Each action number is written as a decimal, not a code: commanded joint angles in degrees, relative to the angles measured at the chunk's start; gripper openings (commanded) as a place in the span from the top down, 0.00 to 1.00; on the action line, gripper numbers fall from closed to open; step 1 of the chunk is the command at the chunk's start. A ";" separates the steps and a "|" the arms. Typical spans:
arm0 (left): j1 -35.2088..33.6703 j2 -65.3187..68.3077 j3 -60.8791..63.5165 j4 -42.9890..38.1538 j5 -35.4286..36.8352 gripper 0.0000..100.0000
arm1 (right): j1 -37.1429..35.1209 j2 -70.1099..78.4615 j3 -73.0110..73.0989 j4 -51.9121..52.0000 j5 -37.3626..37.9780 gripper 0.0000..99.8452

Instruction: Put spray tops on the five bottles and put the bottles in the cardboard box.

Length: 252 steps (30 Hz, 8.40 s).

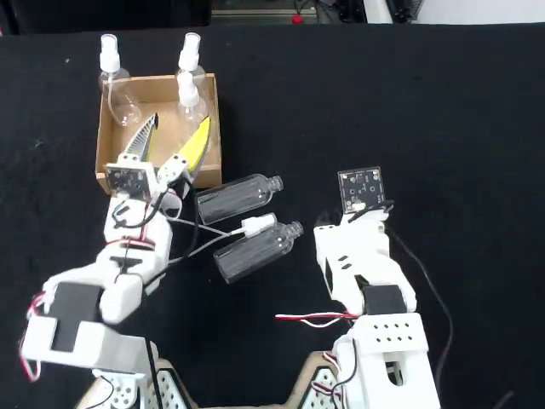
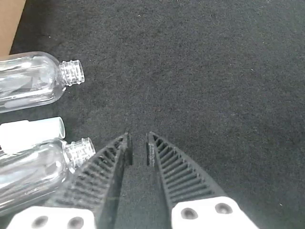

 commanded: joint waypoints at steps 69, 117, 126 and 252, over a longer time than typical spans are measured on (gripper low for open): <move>29.93 -18.55 -29.05 111.74 -18.46 0.69 | 20.92 -1.89 -3.12 -3.69 -10.64 0.94; 4.09 -15.03 -54.46 162.02 -37.19 0.87 | 20.84 -1.89 -2.95 -3.69 -10.64 0.94; -29.41 -28.40 -38.73 151.12 -46.15 0.87 | 17.14 -1.89 -2.86 -3.69 -10.29 0.94; -41.10 -18.73 -35.56 132.75 -18.37 0.86 | -10.99 -1.36 -18.95 21.54 12.31 0.94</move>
